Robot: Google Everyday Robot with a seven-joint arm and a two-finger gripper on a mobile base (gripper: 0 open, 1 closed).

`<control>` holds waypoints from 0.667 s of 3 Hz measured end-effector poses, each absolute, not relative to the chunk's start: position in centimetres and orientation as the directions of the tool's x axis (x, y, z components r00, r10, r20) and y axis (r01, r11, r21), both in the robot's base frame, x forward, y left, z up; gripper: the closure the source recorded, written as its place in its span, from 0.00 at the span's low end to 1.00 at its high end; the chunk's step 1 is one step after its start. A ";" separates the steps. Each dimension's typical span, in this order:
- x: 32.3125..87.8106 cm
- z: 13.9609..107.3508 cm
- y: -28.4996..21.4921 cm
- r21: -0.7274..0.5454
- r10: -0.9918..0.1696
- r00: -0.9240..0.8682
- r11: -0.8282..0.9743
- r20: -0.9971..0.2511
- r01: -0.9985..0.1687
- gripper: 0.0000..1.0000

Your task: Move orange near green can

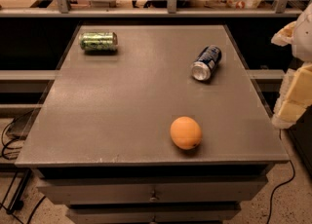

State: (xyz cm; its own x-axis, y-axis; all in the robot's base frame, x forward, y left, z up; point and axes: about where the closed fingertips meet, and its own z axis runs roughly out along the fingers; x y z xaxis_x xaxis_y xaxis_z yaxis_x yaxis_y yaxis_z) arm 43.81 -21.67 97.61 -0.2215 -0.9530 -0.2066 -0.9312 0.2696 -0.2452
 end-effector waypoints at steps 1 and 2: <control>43.8 97.8 -21.6 -0.253 -0.954 -0.215 0.265 -0.209 -0.931 0.00; 43.8 96.7 -20.6 -0.225 -0.945 -0.178 0.243 -0.275 -0.944 0.00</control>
Offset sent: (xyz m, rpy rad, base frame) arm -0.0041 0.0326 -0.0386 0.2609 0.0504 0.1537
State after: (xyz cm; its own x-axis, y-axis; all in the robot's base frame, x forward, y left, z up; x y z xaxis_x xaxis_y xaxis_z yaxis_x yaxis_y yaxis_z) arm 43.76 -20.64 96.69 -0.1782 -0.9447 -0.2753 -0.9436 0.2434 -0.2246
